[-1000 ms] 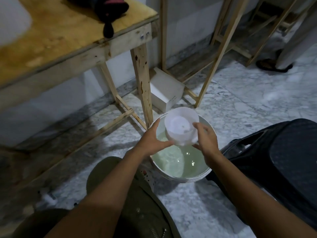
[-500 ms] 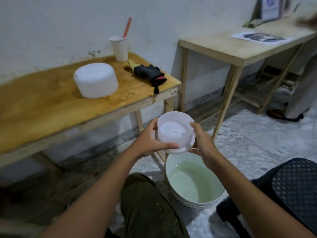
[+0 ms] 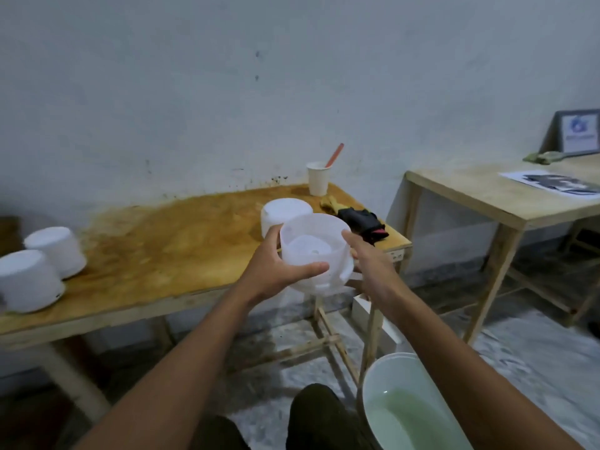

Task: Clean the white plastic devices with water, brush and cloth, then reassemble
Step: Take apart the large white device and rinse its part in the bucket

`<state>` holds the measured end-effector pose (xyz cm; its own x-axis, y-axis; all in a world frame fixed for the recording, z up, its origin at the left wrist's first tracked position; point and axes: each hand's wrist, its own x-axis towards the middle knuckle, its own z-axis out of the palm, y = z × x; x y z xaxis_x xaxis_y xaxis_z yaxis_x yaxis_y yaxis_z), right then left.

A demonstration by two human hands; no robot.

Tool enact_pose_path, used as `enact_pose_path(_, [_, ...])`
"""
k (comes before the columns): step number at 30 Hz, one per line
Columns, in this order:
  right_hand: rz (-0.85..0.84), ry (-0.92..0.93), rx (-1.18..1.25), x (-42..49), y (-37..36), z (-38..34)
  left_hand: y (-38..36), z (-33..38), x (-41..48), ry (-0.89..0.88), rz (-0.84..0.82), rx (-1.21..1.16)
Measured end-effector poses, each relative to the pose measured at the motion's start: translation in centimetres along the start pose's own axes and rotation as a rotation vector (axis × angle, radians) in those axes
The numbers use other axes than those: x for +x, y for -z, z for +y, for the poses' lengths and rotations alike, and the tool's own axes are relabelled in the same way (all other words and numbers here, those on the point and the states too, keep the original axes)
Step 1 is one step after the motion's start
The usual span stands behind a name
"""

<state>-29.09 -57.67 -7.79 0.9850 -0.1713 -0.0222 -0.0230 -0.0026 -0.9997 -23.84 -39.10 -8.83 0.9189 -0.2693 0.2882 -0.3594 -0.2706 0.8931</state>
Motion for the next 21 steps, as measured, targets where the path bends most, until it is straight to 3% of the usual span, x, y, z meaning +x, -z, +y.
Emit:
enact_pose_path(9, [-0.125,0.017,-0.154,7.0,-10.1,-2.2,9.0,-3.5,2.3,0.147,0.294,0.119])
enact_pose_path(21, [-0.102,0.069,-0.318,12.5,-16.8,-0.4,10.9,-8.6,5.5,0.288,0.442,0.214])
